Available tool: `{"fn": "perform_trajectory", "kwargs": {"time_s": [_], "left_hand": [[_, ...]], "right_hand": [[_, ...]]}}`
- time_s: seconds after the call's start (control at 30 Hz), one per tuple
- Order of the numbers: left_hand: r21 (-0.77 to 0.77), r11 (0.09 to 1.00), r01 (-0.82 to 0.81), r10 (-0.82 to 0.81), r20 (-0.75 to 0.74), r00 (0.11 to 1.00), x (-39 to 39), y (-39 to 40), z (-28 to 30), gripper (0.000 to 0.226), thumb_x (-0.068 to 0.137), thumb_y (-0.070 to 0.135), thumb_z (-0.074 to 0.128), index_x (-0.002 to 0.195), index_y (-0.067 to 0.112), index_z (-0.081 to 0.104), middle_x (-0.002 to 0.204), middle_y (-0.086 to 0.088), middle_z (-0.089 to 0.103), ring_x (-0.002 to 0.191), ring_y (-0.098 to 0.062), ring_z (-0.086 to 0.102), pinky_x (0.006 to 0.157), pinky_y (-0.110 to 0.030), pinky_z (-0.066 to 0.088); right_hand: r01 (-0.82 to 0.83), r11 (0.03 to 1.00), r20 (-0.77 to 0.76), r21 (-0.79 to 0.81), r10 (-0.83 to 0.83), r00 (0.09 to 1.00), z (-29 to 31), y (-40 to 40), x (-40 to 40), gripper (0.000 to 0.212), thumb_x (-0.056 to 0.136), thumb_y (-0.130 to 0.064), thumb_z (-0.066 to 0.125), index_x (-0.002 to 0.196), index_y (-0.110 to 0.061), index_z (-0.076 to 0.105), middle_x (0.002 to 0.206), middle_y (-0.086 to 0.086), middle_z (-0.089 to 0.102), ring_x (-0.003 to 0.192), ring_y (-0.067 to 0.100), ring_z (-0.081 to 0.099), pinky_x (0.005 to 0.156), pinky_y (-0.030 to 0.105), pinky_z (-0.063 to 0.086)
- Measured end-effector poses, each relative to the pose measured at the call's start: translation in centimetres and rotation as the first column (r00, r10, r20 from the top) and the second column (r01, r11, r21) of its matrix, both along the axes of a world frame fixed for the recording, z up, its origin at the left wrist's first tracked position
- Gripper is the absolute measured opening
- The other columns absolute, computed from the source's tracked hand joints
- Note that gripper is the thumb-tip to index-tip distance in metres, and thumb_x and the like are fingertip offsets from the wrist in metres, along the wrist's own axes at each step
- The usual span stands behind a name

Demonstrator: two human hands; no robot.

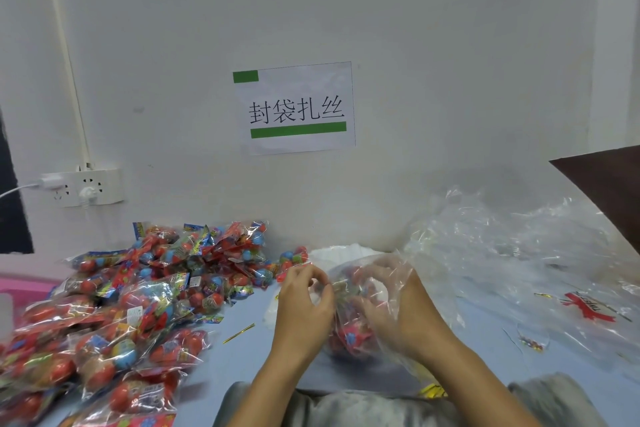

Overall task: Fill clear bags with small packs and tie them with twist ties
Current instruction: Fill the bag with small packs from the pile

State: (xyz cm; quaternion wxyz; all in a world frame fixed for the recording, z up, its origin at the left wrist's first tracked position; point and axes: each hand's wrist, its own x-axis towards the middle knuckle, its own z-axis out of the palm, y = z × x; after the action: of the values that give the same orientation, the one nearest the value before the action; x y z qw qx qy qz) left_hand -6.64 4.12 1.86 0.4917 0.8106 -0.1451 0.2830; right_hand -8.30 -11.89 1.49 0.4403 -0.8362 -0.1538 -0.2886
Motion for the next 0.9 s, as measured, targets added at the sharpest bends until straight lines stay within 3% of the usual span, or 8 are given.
{"fn": "perform_trajectory", "kwargs": {"time_s": [0.1, 0.23, 0.3, 0.37, 0.5, 0.6, 0.7, 0.9], "left_hand": [[0.002, 1.000, 0.017, -0.017, 0.023, 1.000, 0.0, -0.1, 0.1, 0.025, 0.092, 0.001, 0.059, 0.079, 0.022, 0.057, 0.098, 0.004, 0.053, 0.095, -0.007, 0.055, 0.075, -0.008, 0.040], [0.031, 0.997, 0.073, -0.075, 0.056, 0.996, -0.1, -0.1, 0.0, 0.019, 0.090, -0.001, 0.059, 0.081, 0.016, 0.061, 0.098, 0.004, 0.054, 0.091, -0.004, 0.053, 0.083, -0.024, 0.049], [0.037, 0.995, 0.088, -0.090, 0.062, 0.994, -0.1, -0.1, 0.0, 0.021, 0.090, -0.001, 0.060, 0.080, 0.017, 0.061, 0.096, 0.006, 0.054, 0.091, -0.002, 0.052, 0.083, -0.028, 0.051], [0.049, 0.997, 0.057, -0.060, 0.062, 0.996, 0.0, -0.1, -0.1, 0.021, 0.090, 0.001, 0.060, 0.080, 0.020, 0.060, 0.096, 0.007, 0.054, 0.092, 0.000, 0.052, 0.082, -0.017, 0.045], [-0.004, 0.999, -0.042, 0.042, -0.020, 0.999, 0.3, 0.2, -0.2, 0.016, 0.093, 0.008, 0.059, 0.082, 0.020, 0.059, 0.098, 0.004, 0.057, 0.095, -0.007, 0.056, 0.080, -0.014, 0.042], [-0.131, 0.989, -0.063, 0.044, -0.148, 0.988, 0.3, 0.1, -0.1, 0.010, 0.094, 0.012, 0.054, 0.086, 0.018, 0.056, 0.100, -0.003, 0.059, 0.095, -0.020, 0.058, 0.083, -0.034, 0.048], [-0.183, 0.976, -0.118, 0.060, -0.293, 0.954, 0.5, 0.3, -0.1, 0.007, 0.097, 0.015, 0.049, 0.090, 0.016, 0.051, 0.100, -0.007, 0.059, 0.087, -0.018, 0.054, 0.071, -0.032, 0.042], [-0.165, 0.985, -0.048, -0.017, -0.373, 0.928, 0.6, 0.0, -0.3, 0.006, 0.099, 0.012, 0.048, 0.096, 0.015, 0.052, 0.087, 0.004, 0.059, 0.074, -0.006, 0.053, 0.050, -0.009, 0.041]], "right_hand": [[-0.078, 0.994, -0.128, -0.077, 0.067, 0.990, 0.3, 0.3, -0.6, 0.028, 0.082, -0.054, 0.063, 0.103, -0.070, 0.052, 0.127, -0.015, 0.054, 0.107, 0.016, 0.063, 0.095, 0.041, 0.054], [0.032, 0.809, -0.166, -0.586, -0.158, 0.973, 0.3, 0.8, -0.8, 0.048, 0.095, -0.064, 0.040, 0.141, -0.055, 0.032, 0.142, -0.010, 0.021, 0.126, 0.021, 0.031, 0.108, 0.039, 0.039], [0.040, 0.835, -0.162, -0.550, -0.154, 0.975, 0.3, 0.7, -0.8, 0.050, 0.096, -0.066, 0.038, 0.144, -0.056, 0.028, 0.137, -0.011, 0.022, 0.123, 0.019, 0.032, 0.109, 0.035, 0.037], [0.022, 0.876, -0.153, -0.482, -0.109, 0.982, 0.2, 0.7, -0.7, 0.047, 0.097, -0.059, 0.044, 0.143, -0.051, 0.036, 0.136, -0.012, 0.027, 0.123, 0.015, 0.038, 0.110, 0.030, 0.037], [0.019, 0.988, -0.182, -0.154, -0.047, 0.982, 0.4, 0.3, -0.4, 0.037, 0.097, -0.039, 0.059, 0.134, -0.036, 0.056, 0.131, -0.004, 0.051, 0.117, 0.012, 0.058, 0.103, 0.028, 0.047], [0.059, 0.989, -0.125, -0.138, -0.076, 0.989, 0.7, -0.5, -0.4, 0.019, 0.095, -0.047, 0.052, 0.100, -0.043, 0.070, 0.109, -0.008, 0.066, 0.099, 0.006, 0.064, 0.091, 0.031, 0.054], [0.027, 0.989, -0.158, -0.147, -0.051, 0.986, 1.0, -0.6, -0.7, 0.019, 0.088, -0.043, 0.052, 0.077, -0.044, 0.067, 0.090, -0.007, 0.072, 0.085, 0.009, 0.067, 0.082, 0.036, 0.056], [-0.083, 0.989, -0.206, -0.119, 0.057, 0.977, 0.8, 0.3, -0.9, 0.031, 0.072, -0.055, 0.057, 0.093, -0.039, 0.073, 0.087, -0.012, 0.072, 0.077, 0.004, 0.066, 0.075, 0.031, 0.056]]}}
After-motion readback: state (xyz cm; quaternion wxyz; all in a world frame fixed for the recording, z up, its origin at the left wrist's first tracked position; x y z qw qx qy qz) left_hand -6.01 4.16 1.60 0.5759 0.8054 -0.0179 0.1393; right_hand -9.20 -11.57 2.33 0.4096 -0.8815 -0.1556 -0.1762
